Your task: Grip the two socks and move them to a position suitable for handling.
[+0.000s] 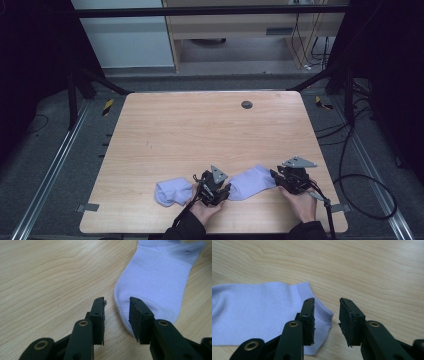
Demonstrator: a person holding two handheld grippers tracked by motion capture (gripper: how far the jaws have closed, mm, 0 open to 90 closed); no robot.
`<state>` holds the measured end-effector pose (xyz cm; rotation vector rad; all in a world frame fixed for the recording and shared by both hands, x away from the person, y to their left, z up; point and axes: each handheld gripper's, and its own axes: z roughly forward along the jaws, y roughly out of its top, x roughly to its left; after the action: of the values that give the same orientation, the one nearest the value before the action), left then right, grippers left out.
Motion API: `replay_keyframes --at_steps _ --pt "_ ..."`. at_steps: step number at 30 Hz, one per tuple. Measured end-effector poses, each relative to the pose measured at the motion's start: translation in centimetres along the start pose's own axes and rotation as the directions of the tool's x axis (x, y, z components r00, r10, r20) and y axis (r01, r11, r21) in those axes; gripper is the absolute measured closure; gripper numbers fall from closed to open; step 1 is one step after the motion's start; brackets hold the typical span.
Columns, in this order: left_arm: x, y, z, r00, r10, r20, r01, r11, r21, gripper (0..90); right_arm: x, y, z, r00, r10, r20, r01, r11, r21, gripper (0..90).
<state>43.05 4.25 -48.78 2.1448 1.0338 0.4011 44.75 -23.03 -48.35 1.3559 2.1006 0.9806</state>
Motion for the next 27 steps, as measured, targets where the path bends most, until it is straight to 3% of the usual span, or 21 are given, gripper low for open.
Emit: replay_keyframes --at_steps 5,15,22,27 --pt "0.1 -0.2 0.5 1.0 0.0 0.004 0.0 0.9997 0.023 72.2 -0.2 -0.3 1.3 1.0 -0.006 0.007 0.006 0.998 0.057 68.4" --pt "0.1 -0.2 0.8 0.9995 -0.001 0.033 0.0 0.9993 0.037 86.1 -0.1 -0.4 1.7 0.9996 -0.027 -0.008 0.028 0.996 0.084 82.6" --pt "0.3 -0.2 0.6 0.9993 -0.002 0.038 0.001 0.9999 0.014 88.5 0.0 -0.2 1.1 0.9995 -0.027 -0.017 0.028 0.997 0.073 87.4" --pt "0.4 0.6 0.5 0.9989 0.002 0.046 -0.002 1.0 0.003 88.5 0.2 -0.2 -1.0 1.0 -0.004 -0.007 0.004 0.998 0.055 87.4"
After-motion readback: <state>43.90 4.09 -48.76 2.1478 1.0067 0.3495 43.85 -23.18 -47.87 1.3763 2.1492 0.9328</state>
